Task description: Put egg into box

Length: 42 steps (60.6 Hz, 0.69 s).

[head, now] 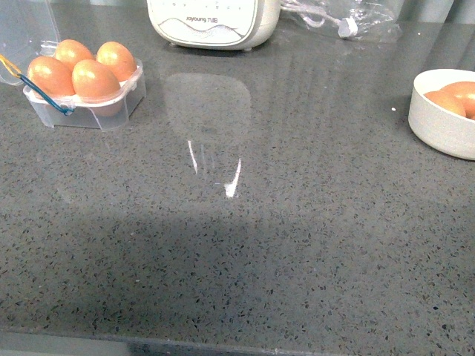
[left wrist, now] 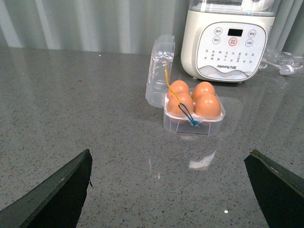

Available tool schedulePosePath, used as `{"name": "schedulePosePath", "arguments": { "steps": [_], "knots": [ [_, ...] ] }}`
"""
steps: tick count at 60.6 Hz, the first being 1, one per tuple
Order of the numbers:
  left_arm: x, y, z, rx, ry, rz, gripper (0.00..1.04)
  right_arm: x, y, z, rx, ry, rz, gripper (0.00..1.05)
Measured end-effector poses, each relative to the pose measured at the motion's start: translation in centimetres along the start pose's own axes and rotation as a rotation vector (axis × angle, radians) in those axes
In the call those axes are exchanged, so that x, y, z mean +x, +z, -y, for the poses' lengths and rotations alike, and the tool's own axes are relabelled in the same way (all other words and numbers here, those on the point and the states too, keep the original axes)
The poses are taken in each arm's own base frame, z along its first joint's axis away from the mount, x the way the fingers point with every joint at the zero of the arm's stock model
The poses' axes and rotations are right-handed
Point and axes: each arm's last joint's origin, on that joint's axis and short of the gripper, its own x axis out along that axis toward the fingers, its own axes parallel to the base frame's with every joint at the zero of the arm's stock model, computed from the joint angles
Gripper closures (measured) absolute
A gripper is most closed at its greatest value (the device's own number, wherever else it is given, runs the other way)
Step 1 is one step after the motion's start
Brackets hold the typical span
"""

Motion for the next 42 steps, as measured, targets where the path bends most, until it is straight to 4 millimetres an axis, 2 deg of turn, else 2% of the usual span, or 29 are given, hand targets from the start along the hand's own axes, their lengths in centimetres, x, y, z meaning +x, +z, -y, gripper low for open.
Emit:
{"name": "schedulePosePath", "arguments": {
  "steps": [42],
  "knots": [
    [0.0,0.0,0.0,0.0,0.0,0.0,0.07,-1.7,-0.3,0.0,0.0,0.0,-0.018,1.02]
  ]
}}
